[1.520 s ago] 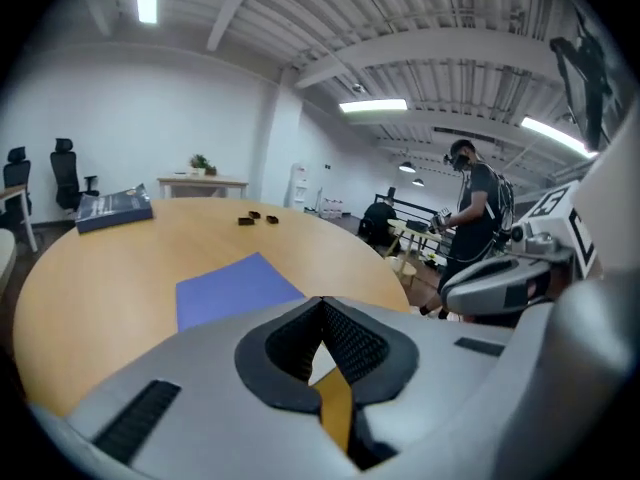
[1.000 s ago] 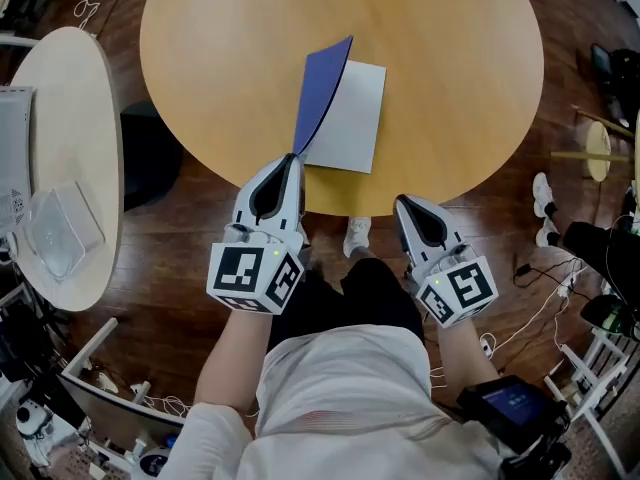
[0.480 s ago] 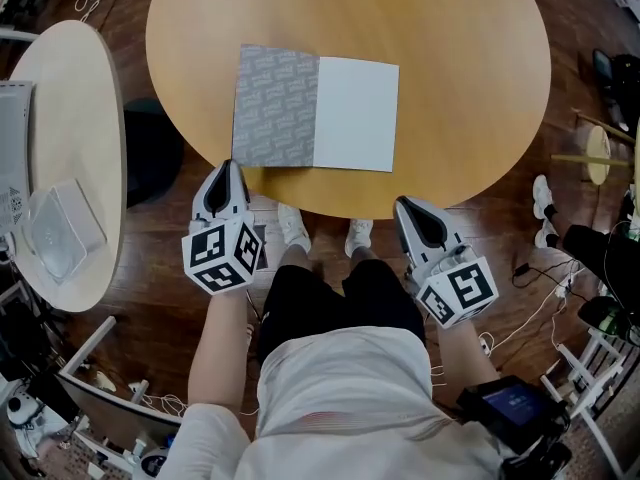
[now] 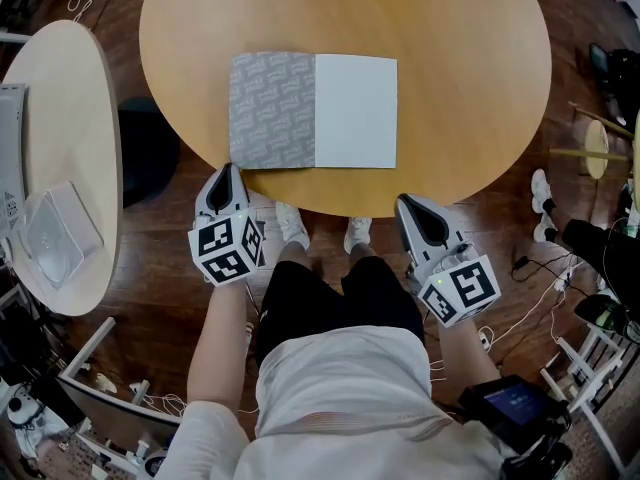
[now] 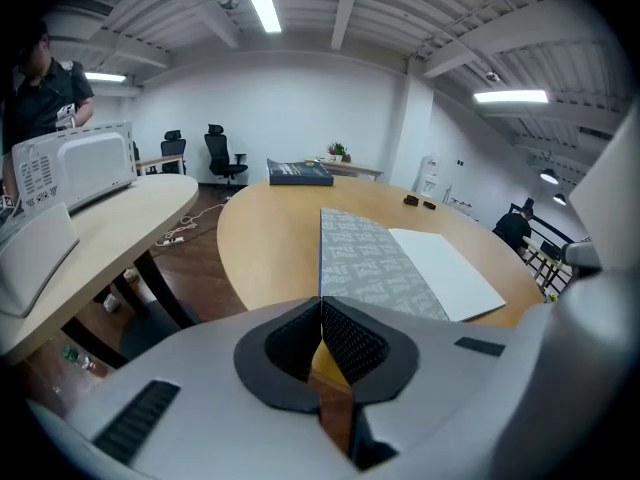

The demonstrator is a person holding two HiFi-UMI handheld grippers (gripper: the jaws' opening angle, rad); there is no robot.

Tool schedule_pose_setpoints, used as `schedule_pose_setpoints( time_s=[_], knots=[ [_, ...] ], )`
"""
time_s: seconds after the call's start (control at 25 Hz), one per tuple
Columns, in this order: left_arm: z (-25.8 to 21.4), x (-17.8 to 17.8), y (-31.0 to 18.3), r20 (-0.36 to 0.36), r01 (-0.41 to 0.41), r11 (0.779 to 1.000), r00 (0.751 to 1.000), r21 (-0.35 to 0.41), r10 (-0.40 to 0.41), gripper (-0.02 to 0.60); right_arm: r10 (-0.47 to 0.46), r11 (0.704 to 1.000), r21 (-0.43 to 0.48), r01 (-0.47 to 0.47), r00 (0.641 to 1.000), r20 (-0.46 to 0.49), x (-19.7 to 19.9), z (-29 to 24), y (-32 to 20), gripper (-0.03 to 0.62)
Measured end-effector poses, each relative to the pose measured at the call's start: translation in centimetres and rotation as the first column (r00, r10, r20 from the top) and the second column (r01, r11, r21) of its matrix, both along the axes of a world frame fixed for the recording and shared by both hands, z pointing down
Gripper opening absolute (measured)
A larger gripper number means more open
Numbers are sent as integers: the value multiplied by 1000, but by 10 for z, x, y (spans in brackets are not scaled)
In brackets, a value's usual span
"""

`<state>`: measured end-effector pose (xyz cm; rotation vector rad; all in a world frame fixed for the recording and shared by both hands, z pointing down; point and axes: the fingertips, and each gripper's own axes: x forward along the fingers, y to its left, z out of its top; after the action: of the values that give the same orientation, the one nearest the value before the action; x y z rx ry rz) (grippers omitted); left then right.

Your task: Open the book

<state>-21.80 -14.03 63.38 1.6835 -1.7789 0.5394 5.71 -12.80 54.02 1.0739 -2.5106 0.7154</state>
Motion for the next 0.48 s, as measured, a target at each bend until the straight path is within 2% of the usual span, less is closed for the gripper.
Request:
schedule_pose_setpoints(
  time_s=[0.24, 0.48],
  knots=[
    [14, -1, 8, 17, -24, 999, 1000, -39, 24, 14, -3, 1000, -3, 3, 1000, 12, -6, 0, 6, 3],
    [26, -7, 14, 1, -31, 998, 1000, -56, 31, 35, -6, 1000, 8, 6, 999, 37, -11, -1, 11, 3]
  ],
)
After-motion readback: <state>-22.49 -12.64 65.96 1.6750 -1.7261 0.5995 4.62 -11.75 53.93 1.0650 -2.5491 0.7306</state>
